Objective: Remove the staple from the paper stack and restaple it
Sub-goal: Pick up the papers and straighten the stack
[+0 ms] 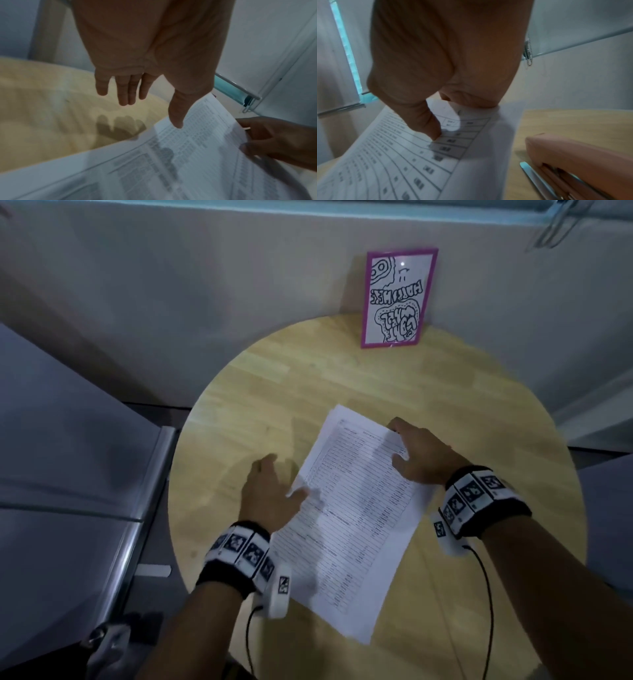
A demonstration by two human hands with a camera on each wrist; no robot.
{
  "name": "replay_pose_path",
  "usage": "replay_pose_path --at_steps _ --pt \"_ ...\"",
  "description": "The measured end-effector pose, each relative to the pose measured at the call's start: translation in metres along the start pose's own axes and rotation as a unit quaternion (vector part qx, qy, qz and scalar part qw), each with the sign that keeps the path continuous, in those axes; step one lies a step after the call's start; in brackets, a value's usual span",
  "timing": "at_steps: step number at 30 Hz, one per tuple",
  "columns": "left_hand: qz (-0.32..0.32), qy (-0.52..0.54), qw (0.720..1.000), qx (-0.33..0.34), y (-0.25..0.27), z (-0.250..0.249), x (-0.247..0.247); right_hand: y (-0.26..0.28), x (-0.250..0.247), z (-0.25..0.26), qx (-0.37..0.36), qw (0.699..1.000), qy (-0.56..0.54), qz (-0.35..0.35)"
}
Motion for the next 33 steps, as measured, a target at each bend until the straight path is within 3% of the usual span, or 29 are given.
replay_pose_path --at_steps 2,6,11,15,17,22,28,31,33 --pt "0.013 0.072 0.997 0.012 -0.008 -0.022 0.008 -0.002 0.005 0.010 -0.033 0.999 0.005 0.023" --pt "0.041 0.218 0.975 -0.035 -0.016 -0.039 0.020 -0.004 0.003 0.024 -0.060 0.998 -0.007 0.034" --pt "0.056 0.140 0.988 -0.025 -0.004 -0.007 0.019 -0.003 -0.009 0.014 -0.029 0.998 -0.062 -0.008" --pt "-0.056 0.191 0.974 -0.104 0.015 0.058 -0.014 -0.001 -0.026 -0.006 0.005 0.979 -0.186 -0.089" --pt "-0.095 0.283 0.946 -0.124 0.021 0.077 -0.025 0.001 -0.032 -0.014 0.014 0.962 -0.238 -0.130" --pt "-0.110 0.484 0.860 -0.121 0.011 0.078 -0.023 0.005 -0.029 -0.015 0.015 0.928 -0.316 -0.198" --pt "-0.268 0.447 0.854 0.010 0.007 0.035 -0.085 0.017 -0.034 -0.007 -0.002 0.883 -0.361 -0.301" --pt "-0.285 0.463 0.838 0.038 0.010 0.031 -0.090 0.023 -0.014 -0.012 0.028 0.879 -0.360 -0.313" --pt "-0.273 0.467 0.841 0.020 0.008 0.041 -0.076 0.028 0.006 -0.013 0.042 0.899 -0.314 -0.303"
Point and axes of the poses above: each hand's wrist, its own y-axis away from the middle knuckle, its own x-axis out of the palm, z = x × y, the point moved 8 cm from there along -y, towards the middle knuckle, and after that the axes turned 8 degrees about -z, right-handed, at the moved point
